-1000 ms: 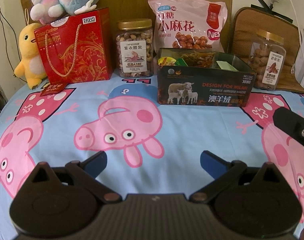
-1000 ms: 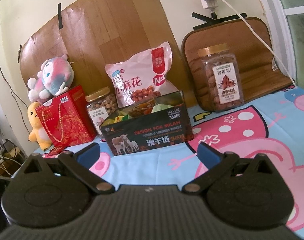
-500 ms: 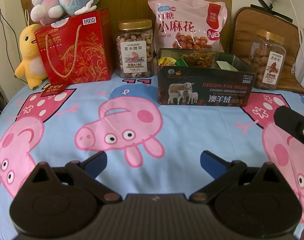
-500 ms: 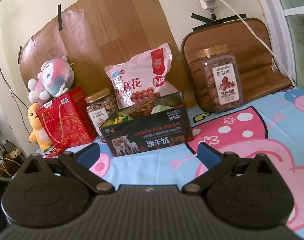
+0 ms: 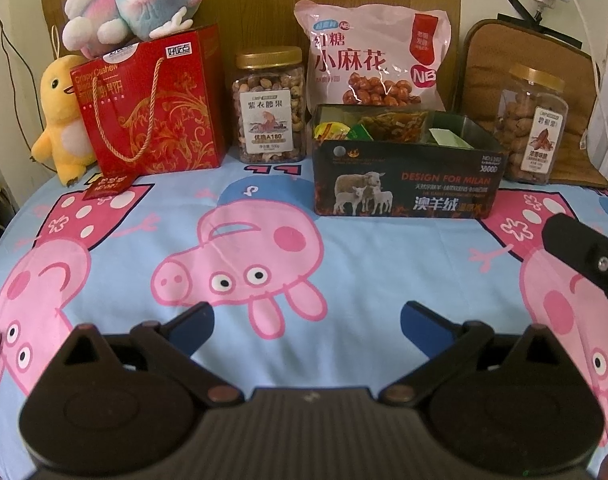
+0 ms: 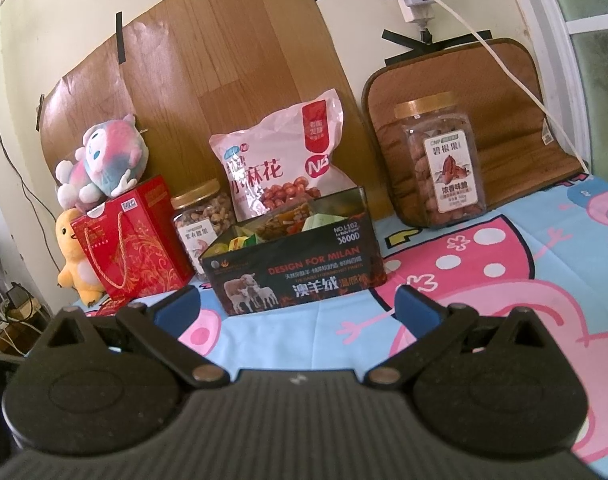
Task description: Organize snacks
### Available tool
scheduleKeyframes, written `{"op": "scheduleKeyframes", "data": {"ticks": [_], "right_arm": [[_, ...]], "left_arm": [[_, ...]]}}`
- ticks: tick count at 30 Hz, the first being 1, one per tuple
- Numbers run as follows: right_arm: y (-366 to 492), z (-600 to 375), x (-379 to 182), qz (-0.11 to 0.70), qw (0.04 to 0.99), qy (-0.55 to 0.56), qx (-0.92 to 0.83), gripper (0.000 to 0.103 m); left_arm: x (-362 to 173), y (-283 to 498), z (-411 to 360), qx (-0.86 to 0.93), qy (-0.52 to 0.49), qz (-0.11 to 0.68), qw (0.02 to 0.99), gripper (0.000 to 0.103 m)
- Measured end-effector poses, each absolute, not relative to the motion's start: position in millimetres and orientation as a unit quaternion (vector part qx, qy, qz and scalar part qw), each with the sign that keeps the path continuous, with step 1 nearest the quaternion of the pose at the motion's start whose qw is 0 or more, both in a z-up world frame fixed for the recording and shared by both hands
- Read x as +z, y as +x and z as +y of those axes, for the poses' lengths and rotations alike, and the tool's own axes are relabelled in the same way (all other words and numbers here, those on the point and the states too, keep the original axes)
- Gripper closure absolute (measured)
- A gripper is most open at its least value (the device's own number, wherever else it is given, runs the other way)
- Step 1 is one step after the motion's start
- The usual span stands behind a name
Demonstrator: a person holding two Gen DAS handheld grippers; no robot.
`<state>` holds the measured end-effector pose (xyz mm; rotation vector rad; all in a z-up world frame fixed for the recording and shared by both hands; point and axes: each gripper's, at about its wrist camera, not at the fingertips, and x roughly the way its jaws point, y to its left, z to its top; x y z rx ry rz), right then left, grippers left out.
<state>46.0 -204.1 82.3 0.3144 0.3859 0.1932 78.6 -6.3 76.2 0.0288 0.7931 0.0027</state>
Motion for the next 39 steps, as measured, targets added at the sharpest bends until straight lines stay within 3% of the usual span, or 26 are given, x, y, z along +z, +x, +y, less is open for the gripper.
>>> {"op": "scheduleKeyframes", "data": {"ticks": [39], "right_arm": [[43.7, -207.9, 84.3, 0.187, 0.965, 0.155, 0.096, 0.000]], "left_arm": [[76.8, 75.2, -8.9, 0.003, 0.017, 0.382, 0.924, 0.000]]}}
